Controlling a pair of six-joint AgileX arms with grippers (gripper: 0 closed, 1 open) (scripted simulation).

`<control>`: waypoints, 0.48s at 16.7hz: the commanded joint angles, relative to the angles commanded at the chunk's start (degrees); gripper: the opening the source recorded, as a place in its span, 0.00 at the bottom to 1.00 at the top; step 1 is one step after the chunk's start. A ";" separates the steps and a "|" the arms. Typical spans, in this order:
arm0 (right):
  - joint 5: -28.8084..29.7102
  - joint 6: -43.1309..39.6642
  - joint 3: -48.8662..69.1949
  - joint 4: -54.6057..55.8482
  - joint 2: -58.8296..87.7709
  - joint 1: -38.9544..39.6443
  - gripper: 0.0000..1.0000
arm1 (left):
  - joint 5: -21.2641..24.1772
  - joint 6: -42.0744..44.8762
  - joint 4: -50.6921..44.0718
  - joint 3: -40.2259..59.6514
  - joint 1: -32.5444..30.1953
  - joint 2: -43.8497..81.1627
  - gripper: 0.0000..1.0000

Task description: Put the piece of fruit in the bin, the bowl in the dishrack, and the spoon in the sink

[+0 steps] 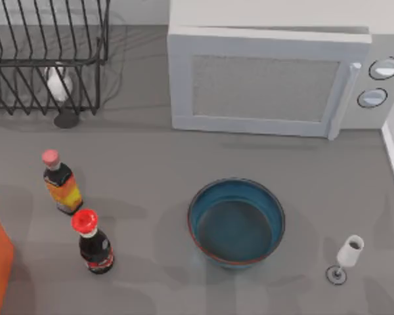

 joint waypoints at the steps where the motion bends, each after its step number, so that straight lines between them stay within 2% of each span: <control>1: 0.00 0.00 0.00 0.00 0.00 0.00 1.00 | -0.07 -3.89 2.35 -1.73 -0.67 -2.77 1.00; 4: 0.00 0.00 0.00 0.00 0.00 0.00 1.00 | -0.51 -19.00 10.42 -8.25 -3.11 -12.35 1.00; 8: 0.00 0.00 0.00 0.00 0.00 0.00 1.00 | -1.44 -45.05 22.61 -19.17 -7.18 -27.15 1.00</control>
